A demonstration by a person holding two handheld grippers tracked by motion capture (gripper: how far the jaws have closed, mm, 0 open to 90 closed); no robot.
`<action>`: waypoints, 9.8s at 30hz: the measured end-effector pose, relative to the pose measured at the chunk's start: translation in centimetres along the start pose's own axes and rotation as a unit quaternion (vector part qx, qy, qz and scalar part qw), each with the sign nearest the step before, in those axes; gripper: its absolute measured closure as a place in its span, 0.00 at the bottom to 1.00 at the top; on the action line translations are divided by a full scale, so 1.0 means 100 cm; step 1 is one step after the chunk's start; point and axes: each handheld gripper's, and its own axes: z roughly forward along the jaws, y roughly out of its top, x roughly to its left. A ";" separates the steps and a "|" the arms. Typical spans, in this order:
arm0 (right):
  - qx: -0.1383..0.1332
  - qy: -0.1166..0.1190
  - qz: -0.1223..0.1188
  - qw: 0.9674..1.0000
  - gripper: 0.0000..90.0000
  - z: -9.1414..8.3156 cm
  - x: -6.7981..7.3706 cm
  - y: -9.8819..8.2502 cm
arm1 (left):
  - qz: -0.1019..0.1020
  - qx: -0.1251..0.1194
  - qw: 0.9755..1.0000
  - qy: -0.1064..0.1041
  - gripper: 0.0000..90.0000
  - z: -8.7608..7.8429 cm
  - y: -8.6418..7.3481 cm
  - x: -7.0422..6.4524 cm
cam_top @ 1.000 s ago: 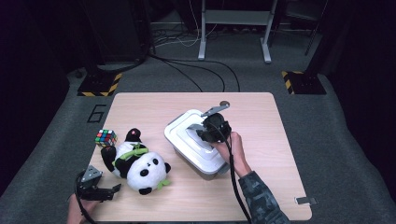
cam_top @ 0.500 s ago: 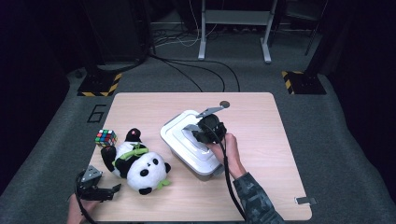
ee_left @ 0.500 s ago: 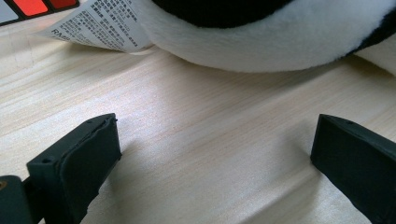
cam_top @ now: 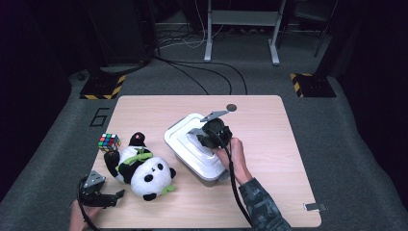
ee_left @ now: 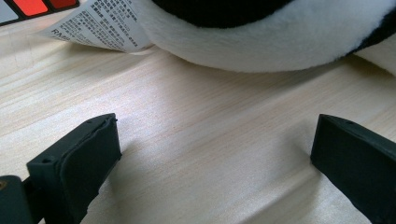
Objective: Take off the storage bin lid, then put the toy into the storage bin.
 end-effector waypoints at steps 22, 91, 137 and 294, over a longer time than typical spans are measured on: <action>-0.016 -0.006 -0.023 1.000 0.74 -0.020 0.000 0.008 | -0.001 -0.005 1.000 0.002 0.01 0.001 0.000 0.000; -0.066 -0.122 0.062 0.988 0.74 -0.099 -0.110 0.001 | -0.001 -0.003 1.000 0.002 0.02 0.000 0.000 0.000; -0.032 -0.214 0.183 0.959 0.74 -0.056 -0.176 -0.049 | -0.001 -0.007 1.000 0.004 0.02 0.001 0.000 0.000; 0.008 -0.166 0.166 0.972 0.00 -0.049 -0.081 -0.259 | 0.014 -0.019 1.000 -0.005 0.00 -0.058 0.034 -0.005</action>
